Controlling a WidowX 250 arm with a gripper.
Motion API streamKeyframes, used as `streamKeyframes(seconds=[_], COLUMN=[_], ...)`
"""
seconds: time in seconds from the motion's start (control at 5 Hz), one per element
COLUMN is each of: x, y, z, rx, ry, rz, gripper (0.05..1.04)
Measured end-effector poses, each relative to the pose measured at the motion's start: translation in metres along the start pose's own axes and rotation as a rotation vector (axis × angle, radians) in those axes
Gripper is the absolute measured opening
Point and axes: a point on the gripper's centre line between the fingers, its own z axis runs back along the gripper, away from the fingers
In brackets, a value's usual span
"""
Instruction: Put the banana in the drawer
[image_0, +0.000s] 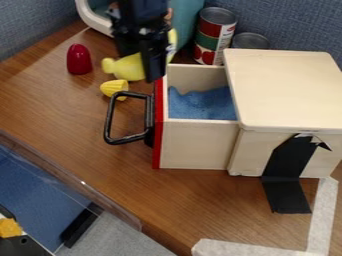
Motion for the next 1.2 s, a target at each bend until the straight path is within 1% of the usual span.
streamKeyframes(seconds=[0.2, 0.4, 0.6, 0.8, 1.0, 1.2], x=[0.007, 0.014, 0.016, 0.019, 0.022, 0.023], y=[-0.004, -0.013, -0.02, -0.025, -0.031, -0.034], z=[-0.02, -0.034, -0.038, -0.037, -0.037, -0.039], rx=[0.011, 0.052, 0.029, 0.014, -0.011, -0.03], ry=[0.045, 0.054, 0.038, 0.03, 0.034, 0.056], rz=[0.061, 0.103, 0.231, 0.304, 0.353, 0.385], gripper=[0.61, 0.609, 0.609, 0.609, 0.609, 0.609])
